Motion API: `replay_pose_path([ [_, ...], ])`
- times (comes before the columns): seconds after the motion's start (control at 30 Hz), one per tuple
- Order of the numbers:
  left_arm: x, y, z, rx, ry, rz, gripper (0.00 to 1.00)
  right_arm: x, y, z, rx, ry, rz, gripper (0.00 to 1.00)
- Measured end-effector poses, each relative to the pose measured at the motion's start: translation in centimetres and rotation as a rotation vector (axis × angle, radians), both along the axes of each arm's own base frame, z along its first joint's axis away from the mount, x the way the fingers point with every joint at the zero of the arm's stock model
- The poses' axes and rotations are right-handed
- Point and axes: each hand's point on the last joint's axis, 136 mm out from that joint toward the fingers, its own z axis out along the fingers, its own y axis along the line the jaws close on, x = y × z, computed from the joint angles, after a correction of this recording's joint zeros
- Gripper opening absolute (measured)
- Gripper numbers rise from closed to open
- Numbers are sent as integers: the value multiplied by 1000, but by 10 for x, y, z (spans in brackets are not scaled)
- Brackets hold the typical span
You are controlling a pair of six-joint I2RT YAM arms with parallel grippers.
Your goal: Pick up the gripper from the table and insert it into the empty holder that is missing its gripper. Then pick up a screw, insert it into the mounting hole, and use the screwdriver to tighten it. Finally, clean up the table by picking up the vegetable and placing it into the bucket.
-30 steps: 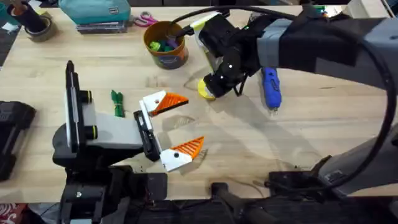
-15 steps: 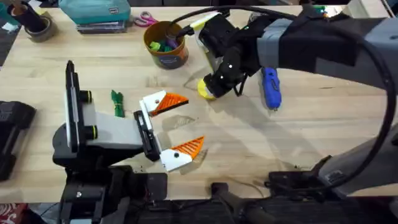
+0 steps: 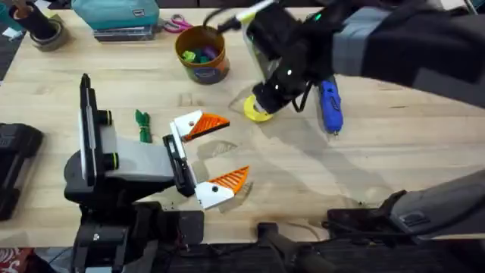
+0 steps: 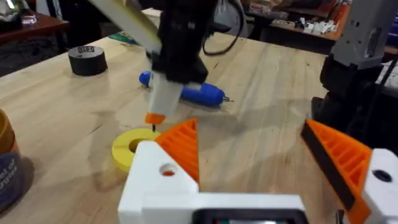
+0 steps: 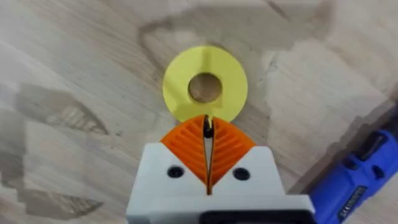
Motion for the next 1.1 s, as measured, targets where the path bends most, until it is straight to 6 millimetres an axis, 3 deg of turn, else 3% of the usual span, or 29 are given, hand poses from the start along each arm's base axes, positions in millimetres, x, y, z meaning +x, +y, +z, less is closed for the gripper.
replay_pose_path([
  [0.33,0,0,0,0,0,0,985,4,2,84,50,-68,-1,5],
  [0.63,0,0,0,0,0,0,985,-2,-2,147,63,-95,20,5],
  [0.87,0,0,0,0,0,0,986,-5,-5,177,86,-124,22,5],
  [1.1,0,0,0,0,0,0,986,-6,-6,180,83,-124,29,5],
])
